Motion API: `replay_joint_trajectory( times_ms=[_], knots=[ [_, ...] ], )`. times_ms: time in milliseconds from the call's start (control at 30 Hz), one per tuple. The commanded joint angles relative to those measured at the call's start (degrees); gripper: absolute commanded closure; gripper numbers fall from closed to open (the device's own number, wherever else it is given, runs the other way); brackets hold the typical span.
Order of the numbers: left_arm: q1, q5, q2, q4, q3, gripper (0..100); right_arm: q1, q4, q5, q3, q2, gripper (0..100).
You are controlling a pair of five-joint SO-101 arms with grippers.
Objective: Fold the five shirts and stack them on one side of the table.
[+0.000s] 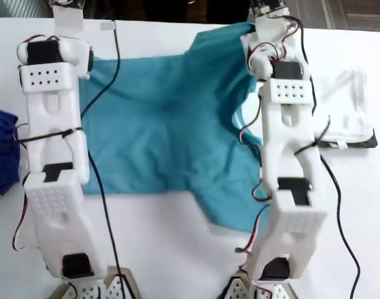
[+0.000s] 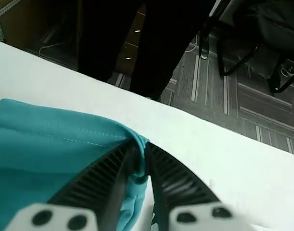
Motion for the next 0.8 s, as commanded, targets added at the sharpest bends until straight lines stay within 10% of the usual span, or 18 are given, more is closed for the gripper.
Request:
replay_joint_trajectory(
  times_ms=[0,767],
  knots=[
    [0.26,0.79,-0.53,-4.66,2.68,97,0.48,-1.27,0.09,-7.38,5.85,97.9],
    [0.18,0.70,-0.53,-18.73,23.43,97,0.48,4.62,5.63,-40.62,39.96,97.9]
  ],
)
